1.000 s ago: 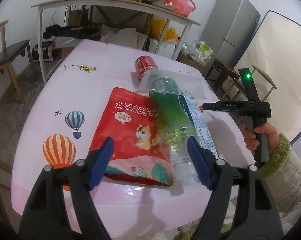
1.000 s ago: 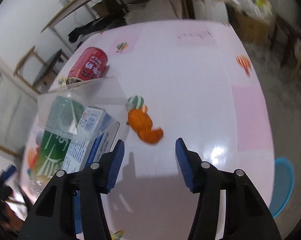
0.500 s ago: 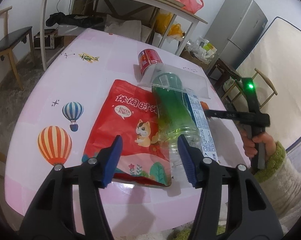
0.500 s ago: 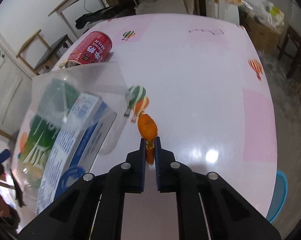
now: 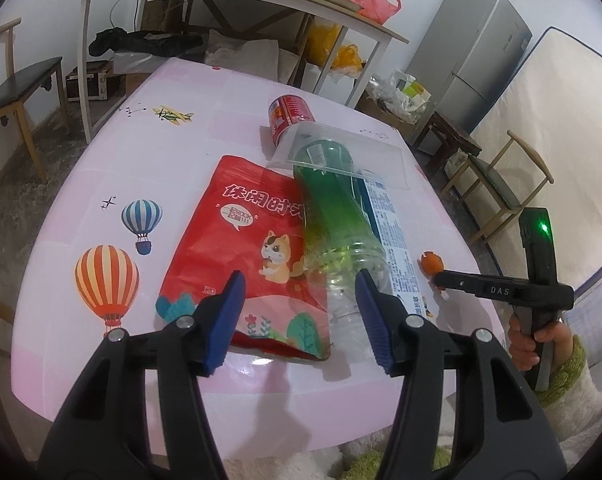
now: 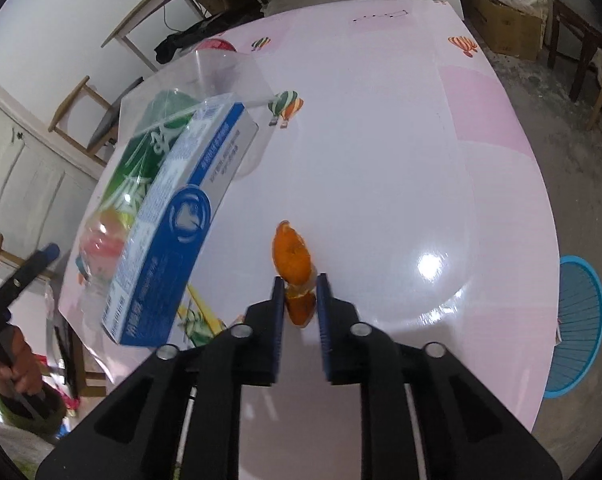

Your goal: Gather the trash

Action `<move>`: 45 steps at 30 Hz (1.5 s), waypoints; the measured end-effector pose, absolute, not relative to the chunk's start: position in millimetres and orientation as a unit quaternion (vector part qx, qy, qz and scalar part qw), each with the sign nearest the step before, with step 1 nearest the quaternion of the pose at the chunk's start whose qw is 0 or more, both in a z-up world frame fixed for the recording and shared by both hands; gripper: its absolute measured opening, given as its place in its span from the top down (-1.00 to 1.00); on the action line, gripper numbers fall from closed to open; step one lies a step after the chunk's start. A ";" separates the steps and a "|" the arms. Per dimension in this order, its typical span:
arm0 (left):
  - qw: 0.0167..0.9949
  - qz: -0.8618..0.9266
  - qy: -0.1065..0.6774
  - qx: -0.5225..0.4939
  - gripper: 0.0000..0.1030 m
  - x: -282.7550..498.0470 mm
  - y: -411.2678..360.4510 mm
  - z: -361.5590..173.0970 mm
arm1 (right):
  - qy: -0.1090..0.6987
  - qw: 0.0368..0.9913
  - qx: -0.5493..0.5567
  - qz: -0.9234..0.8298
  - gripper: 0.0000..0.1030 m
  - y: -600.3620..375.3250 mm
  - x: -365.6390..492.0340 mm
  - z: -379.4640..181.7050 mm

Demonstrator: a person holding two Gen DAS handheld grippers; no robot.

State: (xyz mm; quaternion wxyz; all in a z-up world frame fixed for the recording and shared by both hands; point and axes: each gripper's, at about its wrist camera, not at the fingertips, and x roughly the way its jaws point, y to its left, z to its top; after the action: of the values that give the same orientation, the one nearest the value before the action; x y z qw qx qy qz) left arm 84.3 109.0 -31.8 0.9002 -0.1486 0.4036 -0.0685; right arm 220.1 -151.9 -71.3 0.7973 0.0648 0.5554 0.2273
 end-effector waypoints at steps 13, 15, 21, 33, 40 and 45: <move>0.911 -0.070 0.383 -0.133 -0.12 118.1 120.7 13.6 | 0.513 0.833 -0.005 0.205 0.14 -141.8 220.3 -59.6; 0.909 -0.077 0.385 -0.142 -0.30 140.5 127.4 23.3 | 0.512 0.835 -0.002 0.202 0.14 -142.2 220.2 -61.3; 0.868 -0.107 0.438 -0.209 -0.54 248.5 149.8 21.7 | 0.513 0.834 0.013 0.202 0.14 -144.6 223.2 -66.4; 0.772 -0.090 0.590 -0.220 -0.61 407.3 145.2 -68.7 | 0.517 0.831 0.034 0.203 0.14 -148.0 229.5 -67.2; 0.753 -0.116 0.599 -0.245 -0.48 414.8 140.8 -91.6 | 0.517 0.831 0.037 0.203 0.14 -147.6 231.2 -67.2; 0.746 -0.139 0.597 -0.261 -0.20 413.4 134.7 -98.1 | 0.519 0.830 0.039 0.202 0.14 -148.0 232.8 -67.4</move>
State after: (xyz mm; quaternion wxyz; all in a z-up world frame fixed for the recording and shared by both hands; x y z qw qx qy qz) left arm 413.4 134.7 -98.1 0.7461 -0.2610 0.5965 -0.1391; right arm 232.8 -148.0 -67.4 0.8298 0.0388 0.5186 0.2025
